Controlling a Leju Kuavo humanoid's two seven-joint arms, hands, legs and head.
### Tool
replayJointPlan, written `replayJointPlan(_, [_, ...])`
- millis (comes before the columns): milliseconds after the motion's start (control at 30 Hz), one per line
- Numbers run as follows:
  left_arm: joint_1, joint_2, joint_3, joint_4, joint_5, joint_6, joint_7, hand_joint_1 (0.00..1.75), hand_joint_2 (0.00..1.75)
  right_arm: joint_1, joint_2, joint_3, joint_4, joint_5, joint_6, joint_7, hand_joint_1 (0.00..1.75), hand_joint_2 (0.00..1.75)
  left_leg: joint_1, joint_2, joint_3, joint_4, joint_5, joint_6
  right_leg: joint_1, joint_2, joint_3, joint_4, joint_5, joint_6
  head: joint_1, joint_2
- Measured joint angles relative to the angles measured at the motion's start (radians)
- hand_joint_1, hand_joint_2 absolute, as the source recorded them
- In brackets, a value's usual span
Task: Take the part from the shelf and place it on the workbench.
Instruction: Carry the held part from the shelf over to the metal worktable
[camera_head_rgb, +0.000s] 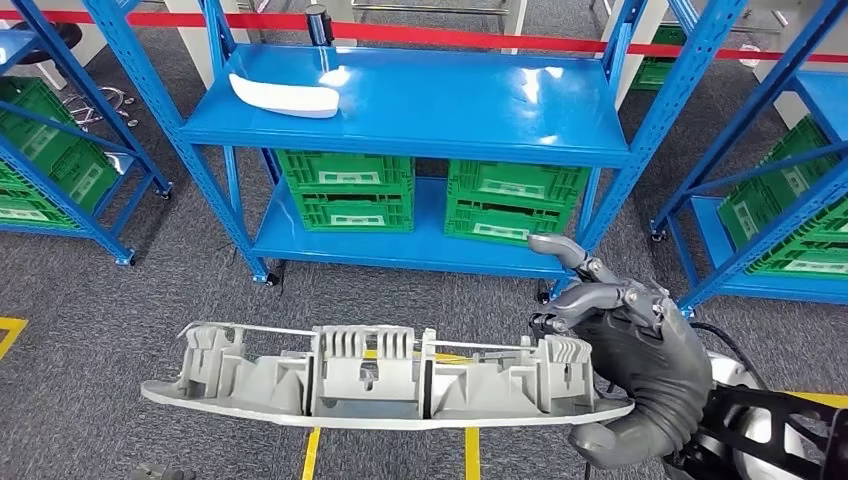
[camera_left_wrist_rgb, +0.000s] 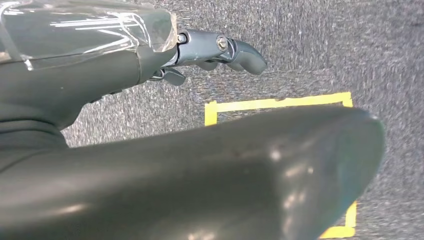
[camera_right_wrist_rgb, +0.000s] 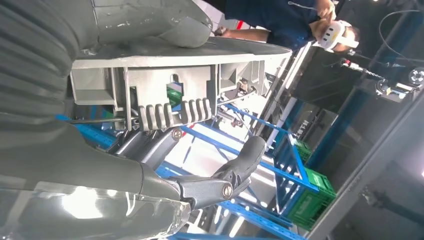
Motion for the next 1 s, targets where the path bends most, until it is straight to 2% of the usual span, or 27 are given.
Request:
replayJointPlan(33, [-0.012, 0.001, 0.01, 0.019, -0.021, 0.002, -0.018, 0.0, 0.0, -0.004, -0.004, -0.003, -0.001, 0.001, 0.006, -0.006, 1.75, 1.75, -0.001, 0.005, -0.018, 0.014, 0.005, -0.004, 0.001, -0.016, 0.055, -0.076, 0.004, 0.005, 0.001, 0.0])
replayJointPlan(67, [-0.021, 0.003, 0.02, 0.037, -0.035, 0.003, -0.032, 0.0, 0.0, -0.006, -0.006, -0.005, -0.003, 0.001, 0.013, -0.014, 1.75, 1.75, -0.002, 0.01, -0.032, 0.026, 0.009, -0.008, 0.004, -0.029, 0.099, -0.144, -0.004, 0.0, 0.0, 0.0])
replayJointPlan(100, [-0.029, 0.004, 0.031, 0.051, -0.044, 0.005, -0.042, 0.0, 0.0, -0.007, -0.007, -0.007, -0.005, 0.001, 0.02, -0.023, 1.75, 1.75, -0.004, 0.017, -0.04, 0.035, 0.013, -0.014, 0.007, -0.039, 0.125, -0.193, -0.016, -0.008, -0.001, 0.0])
replayJointPlan(133, [-0.035, 0.005, 0.042, 0.063, -0.053, 0.005, -0.05, 0.0, 0.0, -0.007, -0.008, -0.008, -0.006, 0.0, 0.027, -0.031, 1.75, 1.75, -0.004, 0.026, -0.045, 0.04, 0.019, -0.019, 0.012, -0.038, 0.132, -0.217, -0.026, -0.018, -0.002, 0.0])
replayJointPlan(200, [-0.049, 0.006, 0.07, 0.08, -0.069, 0.003, -0.059, 0.0, 0.0, -0.005, -0.014, -0.01, -0.007, -0.001, 0.038, -0.049, 1.75, 1.75, 0.0, 0.036, -0.05, 0.043, 0.026, -0.031, 0.012, -0.025, 0.114, -0.218, -0.015, -0.039, -0.003, 0.0])
replayJointPlan(233, [-0.056, 0.005, 0.087, 0.085, -0.075, 0.0, -0.062, 0.0, 0.0, -0.006, -0.017, -0.01, -0.006, -0.002, 0.042, -0.057, 1.75, 1.75, 0.003, 0.031, -0.055, 0.053, 0.009, -0.037, 0.01, -0.02, 0.106, -0.217, -0.005, -0.048, -0.004, 0.0])
replayJointPlan(267, [-0.06, 0.004, 0.103, 0.087, -0.079, -0.004, -0.063, 0.0, 0.0, -0.007, -0.02, -0.01, -0.006, -0.002, 0.046, -0.063, 1.75, 1.75, 0.005, 0.021, -0.062, 0.079, -0.028, -0.044, 0.008, -0.016, 0.095, -0.217, 0.007, -0.056, -0.005, 0.0])
replayJointPlan(333, [-0.065, 0.004, 0.128, 0.088, -0.081, -0.01, -0.064, 0.0, 0.0, -0.012, -0.026, -0.009, -0.006, -0.002, 0.046, -0.068, 1.75, 1.75, 0.009, -0.001, -0.085, 0.185, -0.138, -0.056, 0.007, -0.008, 0.071, -0.217, 0.031, -0.064, -0.007, 0.0])
replayJointPlan(367, [-0.066, 0.004, 0.137, 0.088, -0.081, -0.012, -0.064, 0.0, 0.0, -0.015, -0.029, -0.008, -0.006, -0.003, 0.044, -0.069, 1.75, 1.75, 0.009, -0.005, -0.095, 0.249, -0.179, -0.058, 0.008, -0.005, 0.058, -0.216, 0.044, -0.065, -0.007, 0.0])
replayJointPlan(400, [-0.067, 0.005, 0.143, 0.087, -0.081, -0.014, -0.063, 0.0, 0.0, -0.016, -0.033, -0.008, -0.006, -0.003, 0.042, -0.069, 1.75, 1.75, 0.01, -0.007, -0.097, 0.299, -0.196, -0.059, 0.01, -0.002, 0.044, -0.215, 0.056, -0.065, -0.007, 0.0])
replayJointPlan(433, [-0.069, 0.006, 0.147, 0.087, -0.08, -0.015, -0.063, 0.0, 0.0, -0.017, -0.036, -0.007, -0.006, -0.004, 0.04, -0.069, 1.75, 1.75, 0.009, -0.007, -0.086, 0.32, -0.189, -0.056, 0.013, 0.0, 0.029, -0.214, 0.068, -0.065, -0.007, 0.0])
replayJointPlan(467, [-0.071, 0.006, 0.15, 0.087, -0.08, -0.016, -0.062, 0.0, 0.0, -0.018, -0.039, -0.007, -0.006, -0.003, 0.039, -0.069, 1.75, 1.75, 0.008, -0.008, -0.058, 0.306, -0.166, -0.051, 0.017, 0.002, 0.015, -0.214, 0.079, -0.064, -0.007, 0.0])
replayJointPlan(500, [-0.073, 0.007, 0.153, 0.087, -0.08, -0.017, -0.062, 0.0, 0.0, -0.019, -0.042, -0.006, -0.006, -0.003, 0.038, -0.069, 1.75, 1.75, 0.006, -0.01, -0.011, 0.257, -0.139, -0.04, 0.02, 0.004, 0.002, -0.213, 0.09, -0.064, -0.007, 0.0])
replayJointPlan(533, [-0.074, 0.009, 0.156, 0.085, -0.08, -0.017, -0.062, 0.0, 0.0, -0.02, -0.045, -0.006, -0.006, -0.003, 0.037, -0.069, 1.75, 1.75, 0.001, -0.013, 0.045, 0.184, -0.127, -0.026, 0.023, 0.005, -0.007, -0.213, 0.1, -0.063, -0.007, 0.0])
replayJointPlan(567, [-0.075, 0.01, 0.158, 0.082, -0.08, -0.016, -0.061, 0.0, 0.0, -0.022, -0.047, -0.006, -0.007, -0.003, 0.034, -0.069, 1.75, 1.75, -0.004, -0.015, 0.1, 0.105, -0.13, -0.013, 0.024, 0.005, -0.014, -0.213, 0.109, -0.06, -0.006, 0.0])
replayJointPlan(600, [-0.076, 0.011, 0.16, 0.079, -0.08, -0.016, -0.061, 0.0, 0.0, -0.023, -0.049, -0.006, -0.008, -0.002, 0.03, -0.069, 1.75, 1.75, -0.009, -0.017, 0.14, 0.045, -0.138, -0.004, 0.022, 0.004, -0.018, -0.215, 0.119, -0.056, -0.006, 0.0])
replayJointPlan(633, [-0.077, 0.012, 0.161, 0.076, -0.08, -0.016, -0.06, 0.0, 0.0, -0.022, -0.051, -0.006, -0.009, -0.002, 0.025, -0.069, 1.75, 1.75, -0.015, -0.017, 0.16, 0.009, -0.148, 0.002, 0.019, 0.003, -0.02, -0.216, 0.127, -0.05, -0.006, 0.0])
replayJointPlan(667, [-0.077, 0.012, 0.161, 0.074, -0.081, -0.017, -0.06, 0.0, 0.0, -0.022, -0.053, -0.007, -0.011, -0.001, 0.02, -0.069, 1.75, 1.75, -0.019, -0.017, 0.163, -0.006, -0.146, 0.004, 0.016, 0.002, -0.022, -0.219, 0.137, -0.044, -0.007, 0.0])
replayJointPlan(700, [-0.078, 0.012, 0.162, 0.071, -0.082, -0.018, -0.062, 0.0, 0.0, -0.02, -0.055, -0.008, -0.014, -0.001, 0.016, -0.069, 1.75, 1.75, -0.019, -0.016, 0.158, -0.012, -0.132, 0.008, 0.015, 0.001, -0.025, -0.22, 0.144, -0.041, -0.008, 0.0])
replayJointPlan(733, [-0.079, 0.011, 0.163, 0.069, -0.083, -0.021, -0.065, 0.0, 0.0, -0.017, -0.057, -0.01, -0.017, -0.002, 0.014, -0.069, 1.75, 1.75, -0.018, -0.013, 0.151, -0.022, -0.117, 0.013, 0.015, 0.003, -0.031, -0.215, 0.138, -0.04, -0.008, 0.0])
replayJointPlan(767, [-0.08, 0.011, 0.163, 0.068, -0.085, -0.024, -0.071, 0.0, 0.0, -0.015, -0.058, -0.012, -0.02, -0.004, 0.014, -0.07, 1.75, 1.75, -0.016, -0.01, 0.14, -0.03, -0.099, 0.018, 0.015, 0.005, -0.041, -0.195, 0.113, -0.043, -0.006, 0.0])
replayJointPlan(800, [-0.081, 0.009, 0.163, 0.067, -0.088, -0.027, -0.078, 0.0, 0.0, -0.013, -0.06, -0.015, -0.022, -0.008, 0.016, -0.07, 1.75, 1.75, -0.012, -0.007, 0.128, -0.037, -0.081, 0.02, 0.014, 0.007, -0.056, -0.155, 0.072, -0.048, -0.004, 0.0])
replayJointPlan(867, [-0.082, 0.007, 0.163, 0.067, -0.092, -0.034, -0.09, 0.0, 0.0, -0.011, -0.061, -0.017, -0.025, -0.022, 0.023, -0.071, 1.75, 1.75, -0.012, -0.002, 0.095, -0.037, -0.053, 0.02, 0.008, 0.009, -0.087, -0.029, -0.023, -0.051, -0.001, 0.0])
replayJointPlan(900, [-0.081, 0.006, 0.163, 0.066, -0.092, -0.037, -0.092, 0.0, 0.0, -0.011, -0.061, -0.018, -0.025, -0.031, 0.026, -0.071, 1.75, 1.75, -0.012, -0.001, 0.078, -0.035, -0.039, 0.017, 0.004, 0.01, -0.095, 0.032, -0.044, -0.043, -0.001, 0.0])
replayJointPlan(933, [-0.081, 0.006, 0.163, 0.064, -0.09, -0.039, -0.093, 0.0, 0.0, -0.011, -0.062, -0.019, -0.026, -0.041, 0.029, -0.071, 1.75, 1.75, -0.01, 0.0, 0.06, -0.031, -0.026, 0.014, -0.001, 0.01, -0.093, 0.073, -0.042, -0.029, 0.0, 0.0])
replayJointPlan(967, [-0.081, 0.006, 0.163, 0.06, -0.086, -0.042, -0.091, 0.0, 0.0, -0.011, -0.063, -0.02, -0.026, -0.051, 0.032, -0.071, 1.75, 1.75, -0.006, 0.001, 0.04, -0.023, -0.015, 0.009, -0.006, 0.009, -0.074, 0.081, -0.022, -0.01, 0.0, 0.0])
replayJointPlan(1000, [-0.08, 0.006, 0.163, 0.055, -0.08, -0.045, -0.087, 0.0, 0.0, -0.011, -0.064, -0.021, -0.026, -0.059, 0.034, -0.071, 1.75, 1.75, -0.002, 0.002, 0.018, -0.012, -0.006, 0.003, -0.012, 0.009, -0.038, 0.052, 0.004, 0.007, 0.0, 0.0])
